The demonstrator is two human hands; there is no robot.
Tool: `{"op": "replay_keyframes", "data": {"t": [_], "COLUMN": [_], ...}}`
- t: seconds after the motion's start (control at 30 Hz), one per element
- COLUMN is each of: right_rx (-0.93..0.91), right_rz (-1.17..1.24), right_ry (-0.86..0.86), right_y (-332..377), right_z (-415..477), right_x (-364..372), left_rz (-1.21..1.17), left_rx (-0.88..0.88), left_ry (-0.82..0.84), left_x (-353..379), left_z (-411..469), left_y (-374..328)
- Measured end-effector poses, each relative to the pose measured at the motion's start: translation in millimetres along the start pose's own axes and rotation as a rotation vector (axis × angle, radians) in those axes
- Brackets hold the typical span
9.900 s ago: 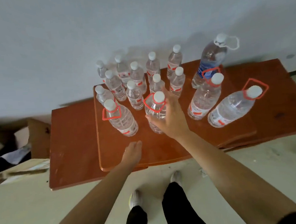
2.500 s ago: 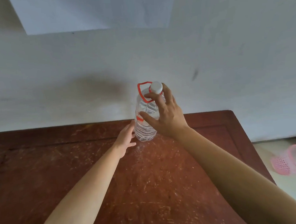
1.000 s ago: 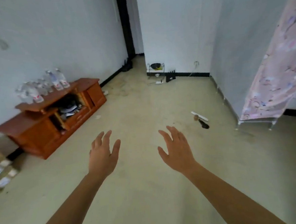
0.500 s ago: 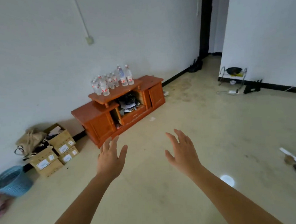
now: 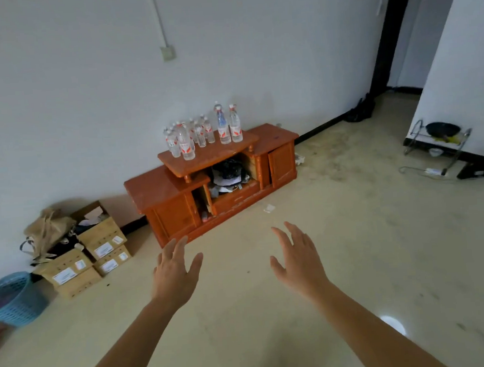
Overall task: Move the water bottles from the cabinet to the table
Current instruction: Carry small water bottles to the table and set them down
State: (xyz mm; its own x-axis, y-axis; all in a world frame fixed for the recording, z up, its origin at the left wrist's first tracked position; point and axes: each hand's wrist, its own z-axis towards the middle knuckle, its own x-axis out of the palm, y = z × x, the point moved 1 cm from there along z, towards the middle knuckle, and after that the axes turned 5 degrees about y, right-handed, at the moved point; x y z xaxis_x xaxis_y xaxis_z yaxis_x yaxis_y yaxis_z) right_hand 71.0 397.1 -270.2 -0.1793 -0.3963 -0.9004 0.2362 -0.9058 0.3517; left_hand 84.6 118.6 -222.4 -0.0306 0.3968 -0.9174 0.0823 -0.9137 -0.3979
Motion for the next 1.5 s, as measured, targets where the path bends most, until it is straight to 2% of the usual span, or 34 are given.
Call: {"op": "replay_keyframes", "data": {"t": [0.17,0.33,0.6,0.8,1.03,1.3,1.5], "right_rx": [0.013,0.07,0.113,0.041,-0.053,-0.168,-0.194], "right_rz": [-0.089,-0.06,-0.053,-0.006,0.037,0.057,0.017], "right_ry": [0.02,-0.011,0.035,0.073,0.117,0.278,0.307], "right_y": [-40,-71,-155,-219,-244,-225,-200], "right_z": [141,274,425,591,785,925,1044], "right_x": [11,11,60,96,103,189,233], "left_rz": [-0.078,-0.112,-0.143,-0.125,-0.203,-0.236,-0.317], "left_rx": [-0.035,-0.023,0.008,-0.094,-0.245,-0.431,-0.487], "left_ry": [0.042,0.102,0.106,0.103,-0.023,-0.01,0.028], "left_x": [20,14,57,86,62,74,71], "left_z": [152,303,493,627,762,889,1004], "left_y": [0,-22,-69,-92,-120,-46,25]}}
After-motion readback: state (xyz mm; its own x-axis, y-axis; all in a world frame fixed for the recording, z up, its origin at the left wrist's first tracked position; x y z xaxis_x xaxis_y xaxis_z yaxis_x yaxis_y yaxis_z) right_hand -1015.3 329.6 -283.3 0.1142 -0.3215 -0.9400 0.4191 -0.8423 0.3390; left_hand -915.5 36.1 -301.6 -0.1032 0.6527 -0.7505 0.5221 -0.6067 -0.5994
